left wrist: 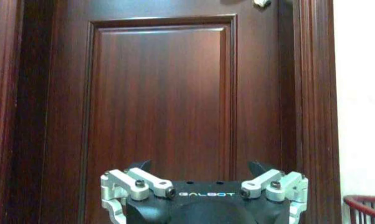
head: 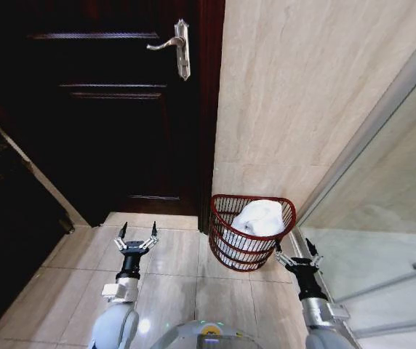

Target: Discard the used towel into the hamper.

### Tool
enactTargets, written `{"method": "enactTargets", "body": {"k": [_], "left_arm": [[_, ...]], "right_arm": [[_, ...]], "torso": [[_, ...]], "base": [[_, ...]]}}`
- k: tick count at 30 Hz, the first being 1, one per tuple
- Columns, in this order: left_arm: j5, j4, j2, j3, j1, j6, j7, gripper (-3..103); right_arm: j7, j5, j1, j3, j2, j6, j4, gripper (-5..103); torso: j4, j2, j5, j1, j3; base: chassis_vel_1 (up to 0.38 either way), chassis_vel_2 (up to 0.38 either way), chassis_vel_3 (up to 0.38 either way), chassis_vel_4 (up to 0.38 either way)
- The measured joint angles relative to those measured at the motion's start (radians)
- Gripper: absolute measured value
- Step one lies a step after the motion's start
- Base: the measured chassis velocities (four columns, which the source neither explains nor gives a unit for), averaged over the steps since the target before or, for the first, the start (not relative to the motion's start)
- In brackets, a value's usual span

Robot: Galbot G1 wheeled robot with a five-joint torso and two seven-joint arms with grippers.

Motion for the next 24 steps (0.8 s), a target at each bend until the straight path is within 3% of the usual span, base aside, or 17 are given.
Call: {"method": "enactTargets", "body": {"k": [24], "left_arm": [[-0.008,0.014,0.003,-0.004,-0.005,-0.019,0.0,100]], "right_arm": [[-0.002,-0.042,-0.008,-0.003,0.01,0.012,-0.006,100]], "torso": [[0.0,0.004,0.0,0.001,0.003]], "base": [[0.0,0.0,0.0,0.0]]}}
